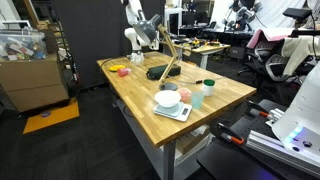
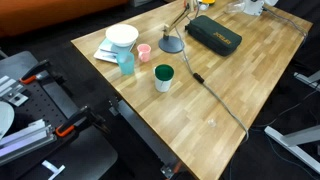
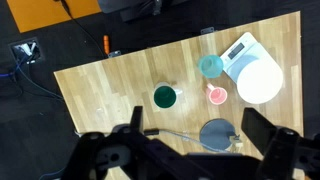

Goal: Pour the liquid in the pink cup into the white bowl on the scale

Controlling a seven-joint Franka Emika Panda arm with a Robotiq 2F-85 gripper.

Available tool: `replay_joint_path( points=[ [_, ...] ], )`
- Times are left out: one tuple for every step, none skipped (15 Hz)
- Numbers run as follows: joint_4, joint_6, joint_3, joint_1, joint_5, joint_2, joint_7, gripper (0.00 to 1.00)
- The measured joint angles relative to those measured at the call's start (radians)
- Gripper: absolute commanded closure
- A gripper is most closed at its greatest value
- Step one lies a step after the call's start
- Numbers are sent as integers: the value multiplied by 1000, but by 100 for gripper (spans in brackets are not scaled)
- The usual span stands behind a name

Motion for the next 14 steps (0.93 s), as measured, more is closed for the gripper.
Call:
replay_joint_path(
  points=[
    [0, 0, 0, 0, 0, 0, 0, 0],
    [0, 0, 0, 0, 0, 0, 0, 0],
    [0, 0, 0, 0, 0, 0, 0, 0],
    [0, 0, 0, 0, 0, 0, 0, 0],
    [0, 0, 0, 0, 0, 0, 0, 0],
    [0, 0, 0, 0, 0, 0, 0, 0],
    [0, 0, 0, 0, 0, -1, 0, 0],
    [0, 0, 0, 0, 0, 0, 0, 0],
    [-1, 0, 1, 0, 0, 0, 0, 0],
    [-3, 0, 5, 1, 0, 1, 0, 0],
    [-8, 1, 10, 4, 3, 6, 0, 0],
    [-12, 1, 17, 9, 9, 15, 0, 0],
    [-14, 1, 23, 19, 25, 32, 1, 0],
    [-13, 1, 31, 30, 46, 53, 3, 0]
  ],
)
